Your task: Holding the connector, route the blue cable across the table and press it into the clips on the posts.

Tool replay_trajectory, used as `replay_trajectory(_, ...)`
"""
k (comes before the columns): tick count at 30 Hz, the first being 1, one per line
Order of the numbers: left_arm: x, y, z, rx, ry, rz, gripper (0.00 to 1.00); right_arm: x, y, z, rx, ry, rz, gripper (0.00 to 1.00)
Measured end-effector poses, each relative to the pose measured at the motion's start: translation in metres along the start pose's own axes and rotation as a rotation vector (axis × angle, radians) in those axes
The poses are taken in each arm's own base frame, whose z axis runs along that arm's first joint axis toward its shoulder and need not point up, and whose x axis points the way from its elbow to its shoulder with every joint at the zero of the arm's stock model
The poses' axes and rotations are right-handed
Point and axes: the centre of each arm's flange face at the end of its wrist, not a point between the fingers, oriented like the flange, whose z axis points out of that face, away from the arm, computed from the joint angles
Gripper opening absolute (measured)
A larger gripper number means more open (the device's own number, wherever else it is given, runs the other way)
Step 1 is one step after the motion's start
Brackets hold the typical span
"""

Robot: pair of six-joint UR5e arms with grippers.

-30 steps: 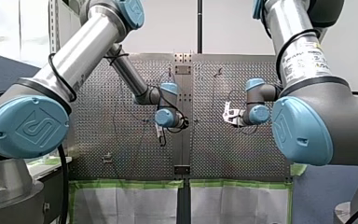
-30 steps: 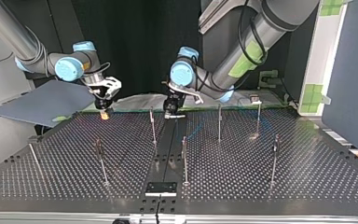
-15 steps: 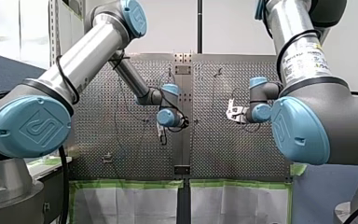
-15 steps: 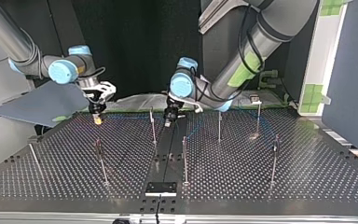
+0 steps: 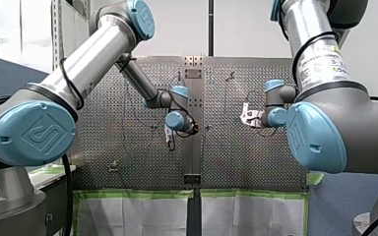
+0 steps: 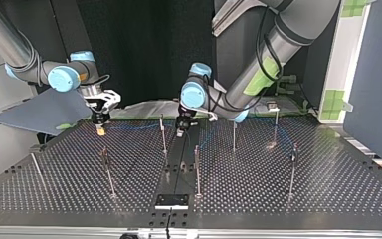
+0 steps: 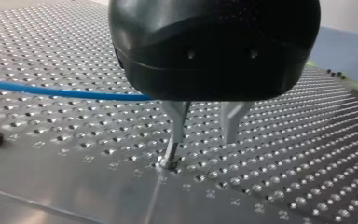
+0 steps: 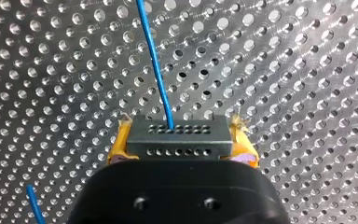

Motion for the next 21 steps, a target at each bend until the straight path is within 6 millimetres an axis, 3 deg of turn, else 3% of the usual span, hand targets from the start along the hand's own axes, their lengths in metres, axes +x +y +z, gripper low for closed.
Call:
replay_trajectory(12, 0.007, -0.005, -0.015, -0.047, 0.083, 0.086, 1.0, 0.0, 0.004, -0.001, -0.007, -0.005, 0.0, 0.0)
replay_trajectory(21, -0.009, -0.024, -0.043, -0.056, 0.114, 0.122, 1.0, -0.003, 0.013, -0.003, -0.052, -0.009, -0.003, 0.0)
